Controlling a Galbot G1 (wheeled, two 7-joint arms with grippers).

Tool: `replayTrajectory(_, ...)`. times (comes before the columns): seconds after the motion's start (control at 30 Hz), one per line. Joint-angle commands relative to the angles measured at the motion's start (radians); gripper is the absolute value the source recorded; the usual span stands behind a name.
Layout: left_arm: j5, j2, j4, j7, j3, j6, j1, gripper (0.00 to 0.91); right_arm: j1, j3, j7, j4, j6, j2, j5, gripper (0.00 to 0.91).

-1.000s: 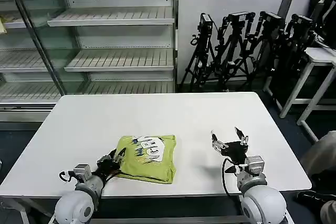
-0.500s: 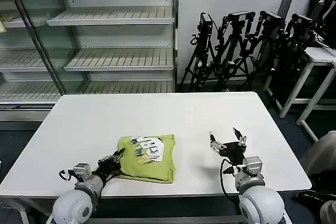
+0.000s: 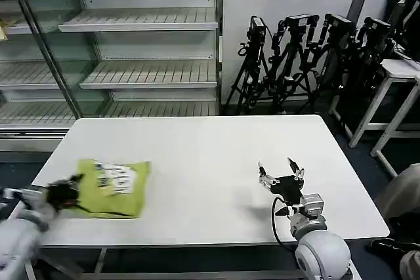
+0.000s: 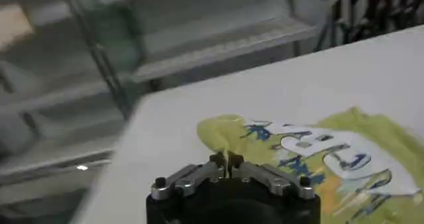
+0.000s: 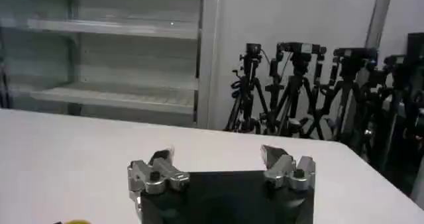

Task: Fold and organize the clothes.

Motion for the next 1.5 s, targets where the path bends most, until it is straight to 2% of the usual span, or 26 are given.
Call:
replayTrajectory(0.03,0.010,0.192,-0.165,0.005,-0.248,0.026,0.086,0.000,0.000,-0.015,-0.001,-0.001,0.013,0.015,-0.005,0.907)
replayTrajectory(0.07,0.019,0.146,-0.217,0.002,-0.197,0.026,0.079,0.000,-0.002,-0.012,-0.001,0.006,0.010,0.014,-0.006,0.907)
replayTrajectory(0.1,0.042,0.069,-0.291,0.003,-0.114,0.026,0.066,0.000,-0.005,-0.008,0.000,0.012,0.007,0.012,-0.005,0.907)
replayTrajectory(0.23,0.125,-0.166,-0.429,-0.086,0.253,0.023,0.023,0.000,-0.021,0.009,0.000,0.023,0.002,-0.004,-0.005,0.907)
replayTrajectory(0.37,0.085,-0.313,-0.486,-0.190,0.581,0.010,-0.060,0.000,-0.023,0.012,0.000,0.020,-0.002,-0.010,-0.015,0.907)
replayTrajectory(0.5,0.070,-0.450,-0.440,-0.241,0.745,0.006,-0.124,0.000,-0.017,0.016,-0.001,0.026,-0.012,-0.013,-0.023,0.907)
replayTrajectory(0.6,0.044,-0.505,-0.386,-0.303,0.774,0.011,-0.186,0.010,-0.015,0.034,-0.002,0.033,-0.015,-0.021,-0.022,0.907)
replayTrajectory(0.67,-0.050,-0.522,-0.338,-0.386,0.763,0.024,-0.243,0.010,-0.015,0.045,-0.003,0.038,-0.017,-0.024,-0.020,0.907)
replayTrajectory(0.87,-0.244,-0.537,-0.247,-0.579,0.717,0.023,-0.399,0.010,-0.002,0.065,-0.005,0.036,-0.019,-0.035,-0.015,0.907)
replayTrajectory(1.0,-0.264,-0.557,-0.222,-0.665,0.731,0.017,-0.423,0.010,0.020,0.076,-0.014,0.023,-0.020,-0.036,-0.013,0.907)
replayTrajectory(1.13,-0.302,-0.611,-0.170,-0.744,0.726,0.002,-0.468,0.010,0.053,0.079,-0.030,-0.002,-0.021,-0.038,-0.019,0.907)
replayTrajectory(1.23,-0.299,-0.631,-0.160,-0.763,0.730,0.002,-0.477,0.010,0.082,0.074,-0.023,-0.024,-0.043,-0.040,-0.016,0.907)
replayTrajectory(1.3,-0.289,-0.644,-0.157,-0.766,0.723,0.004,-0.472,0.020,0.088,0.064,-0.013,-0.034,-0.007,-0.041,-0.011,0.907)
replayTrajectory(1.33,-0.290,-0.652,-0.159,-0.768,0.718,0.005,-0.467,0.544,0.092,0.064,-0.017,-0.038,-0.013,-0.040,-0.011,0.907)
replayTrajectory(1.37,-0.289,-0.655,-0.160,-0.765,0.715,0.005,-0.465,0.907,0.092,0.064,-0.017,-0.039,-0.014,-0.040,-0.011,0.907)
replayTrajectory(1.5,-0.278,-0.687,-0.152,-0.742,0.712,-0.032,-0.473,0.907,0.095,0.066,-0.023,-0.052,-0.012,-0.037,-0.025,0.907)
